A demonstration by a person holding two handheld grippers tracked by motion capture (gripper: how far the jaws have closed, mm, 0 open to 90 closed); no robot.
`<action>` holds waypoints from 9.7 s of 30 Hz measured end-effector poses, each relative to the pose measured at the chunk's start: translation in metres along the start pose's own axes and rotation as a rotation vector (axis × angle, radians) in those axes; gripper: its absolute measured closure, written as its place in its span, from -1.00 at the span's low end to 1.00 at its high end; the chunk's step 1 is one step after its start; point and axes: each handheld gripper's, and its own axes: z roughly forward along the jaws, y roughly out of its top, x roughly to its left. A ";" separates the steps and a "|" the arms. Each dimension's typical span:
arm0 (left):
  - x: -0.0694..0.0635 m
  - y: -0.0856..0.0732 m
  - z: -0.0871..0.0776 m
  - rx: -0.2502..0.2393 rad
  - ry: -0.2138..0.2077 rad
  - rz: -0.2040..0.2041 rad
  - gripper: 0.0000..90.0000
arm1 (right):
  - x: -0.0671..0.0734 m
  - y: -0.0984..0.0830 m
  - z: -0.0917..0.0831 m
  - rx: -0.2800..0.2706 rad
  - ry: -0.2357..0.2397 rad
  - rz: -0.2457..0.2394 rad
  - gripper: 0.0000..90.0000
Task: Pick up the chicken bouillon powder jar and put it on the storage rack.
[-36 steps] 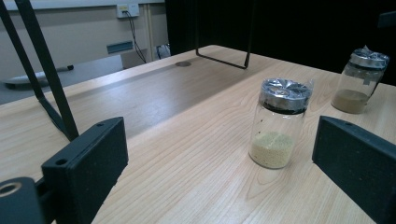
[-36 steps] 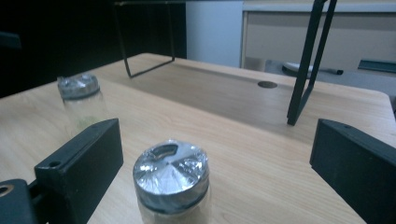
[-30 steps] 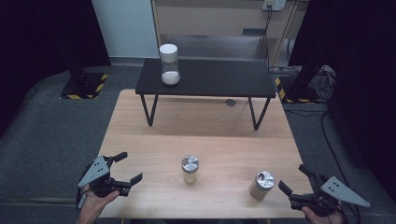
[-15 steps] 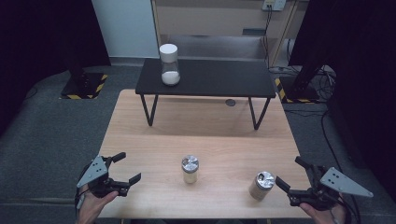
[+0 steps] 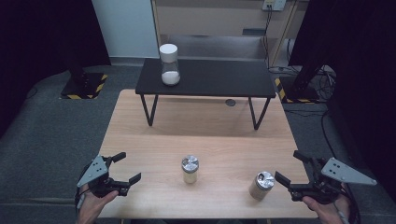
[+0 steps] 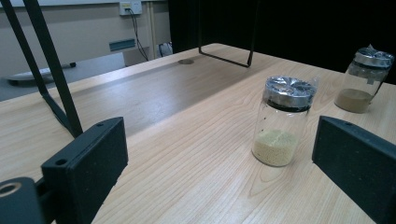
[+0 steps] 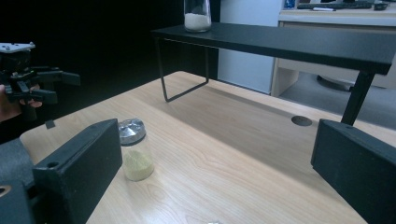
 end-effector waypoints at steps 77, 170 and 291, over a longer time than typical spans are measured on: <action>0.000 0.006 0.005 0.063 -0.008 -0.001 -0.95 | 0.035 0.050 0.202 0.227 0.365 -0.125 -0.90; 0.000 0.006 0.005 0.067 -0.015 0.003 -0.94 | 0.058 -0.026 0.277 0.304 0.331 -0.155 -0.21; 0.002 0.006 0.007 0.070 -0.041 0.011 -0.94 | -0.025 0.269 0.289 0.248 -0.084 -0.082 -0.21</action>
